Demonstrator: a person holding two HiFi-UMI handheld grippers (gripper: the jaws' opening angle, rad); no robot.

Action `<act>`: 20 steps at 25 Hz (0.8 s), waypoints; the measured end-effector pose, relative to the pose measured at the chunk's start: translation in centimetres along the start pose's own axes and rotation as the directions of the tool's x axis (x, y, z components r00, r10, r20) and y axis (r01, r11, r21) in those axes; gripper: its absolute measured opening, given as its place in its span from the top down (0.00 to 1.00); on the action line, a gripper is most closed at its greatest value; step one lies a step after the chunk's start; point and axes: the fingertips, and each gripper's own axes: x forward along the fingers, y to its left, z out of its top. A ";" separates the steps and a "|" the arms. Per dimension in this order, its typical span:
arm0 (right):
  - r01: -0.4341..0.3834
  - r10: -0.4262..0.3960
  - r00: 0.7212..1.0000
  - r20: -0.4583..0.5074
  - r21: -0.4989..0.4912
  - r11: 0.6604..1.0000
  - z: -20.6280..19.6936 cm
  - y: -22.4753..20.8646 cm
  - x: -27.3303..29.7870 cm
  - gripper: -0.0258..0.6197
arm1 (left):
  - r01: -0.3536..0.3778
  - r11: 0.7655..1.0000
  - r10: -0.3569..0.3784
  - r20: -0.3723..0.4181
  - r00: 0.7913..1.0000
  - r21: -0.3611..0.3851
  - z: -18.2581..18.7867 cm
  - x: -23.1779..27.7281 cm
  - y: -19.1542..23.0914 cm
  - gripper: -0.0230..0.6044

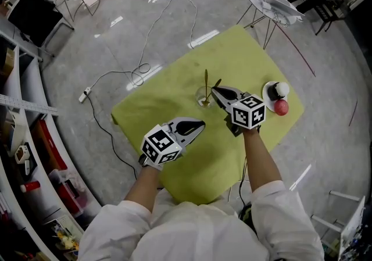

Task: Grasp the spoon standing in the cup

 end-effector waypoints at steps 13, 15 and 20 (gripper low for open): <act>-0.001 0.002 0.995 0.099 -0.014 1.000 2.7 1.6 -3.0 0.95 | 0.006 1.000 -0.006 0.003 1.000 0.022 0.6 -0.2 -0.6 0.96; -0.002 0.004 0.993 0.116 -0.014 1.000 3.1 1.9 -3.7 0.95 | 0.006 1.000 -0.006 0.003 1.000 0.025 0.7 -0.2 -0.7 0.96; 0.004 -0.001 0.990 0.143 -0.023 1.000 3.6 2.6 -5.0 0.95 | 0.010 0.999 -0.011 0.006 1.000 0.032 0.8 -0.2 -1.2 0.96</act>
